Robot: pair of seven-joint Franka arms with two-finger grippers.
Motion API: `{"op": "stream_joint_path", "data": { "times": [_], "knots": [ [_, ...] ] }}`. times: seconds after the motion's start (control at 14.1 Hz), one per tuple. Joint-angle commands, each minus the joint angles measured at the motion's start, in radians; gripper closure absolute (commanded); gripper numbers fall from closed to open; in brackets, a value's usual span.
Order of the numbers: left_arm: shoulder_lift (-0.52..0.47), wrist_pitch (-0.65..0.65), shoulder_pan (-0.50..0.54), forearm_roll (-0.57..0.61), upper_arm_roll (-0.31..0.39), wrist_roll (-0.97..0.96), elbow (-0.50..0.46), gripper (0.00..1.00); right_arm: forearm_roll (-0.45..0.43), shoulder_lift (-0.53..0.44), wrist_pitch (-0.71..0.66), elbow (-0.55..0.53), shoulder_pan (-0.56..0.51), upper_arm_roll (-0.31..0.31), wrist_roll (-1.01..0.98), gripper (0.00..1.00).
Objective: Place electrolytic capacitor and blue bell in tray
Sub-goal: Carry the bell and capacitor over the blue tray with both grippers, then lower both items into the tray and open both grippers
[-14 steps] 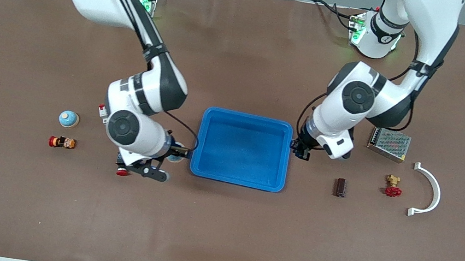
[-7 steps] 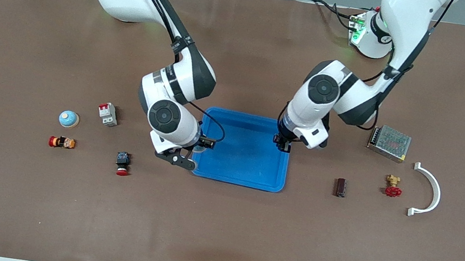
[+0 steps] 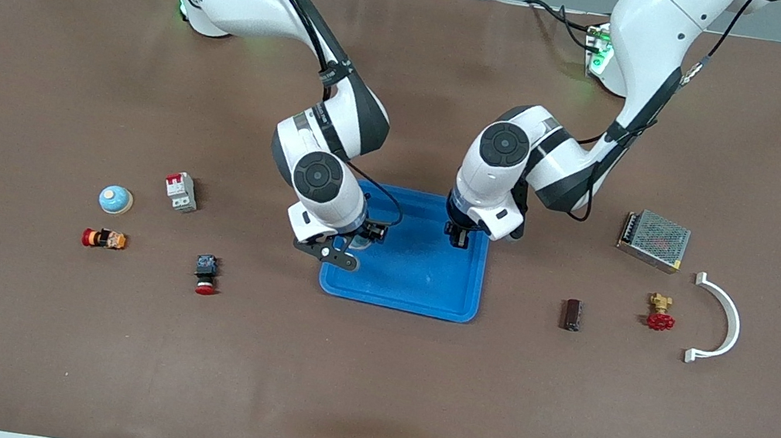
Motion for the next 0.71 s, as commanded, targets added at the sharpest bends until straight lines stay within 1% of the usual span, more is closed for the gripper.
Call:
{"op": "stream_joint_path", "data": {
  "times": [0.0,0.14,0.5,0.64],
  "knots": [
    [0.027,0.022,-0.007,0.065,0.003,-0.052,0.006,1.0,-0.007,-0.014,0.031,-0.042,0.025,-0.007,0.024,0.44],
    [0.049,0.037,-0.005,0.112,0.003,-0.077,0.008,1.0,-0.007,-0.011,0.045,-0.043,0.043,-0.007,0.053,0.44],
    [0.07,0.045,-0.007,0.14,0.007,-0.086,0.003,1.0,-0.007,-0.005,0.065,-0.045,0.069,-0.009,0.078,0.43],
    [0.079,0.044,-0.008,0.178,0.007,-0.112,0.0,1.0,-0.007,-0.002,0.074,-0.049,0.071,-0.009,0.078,0.43]
  ]
}}
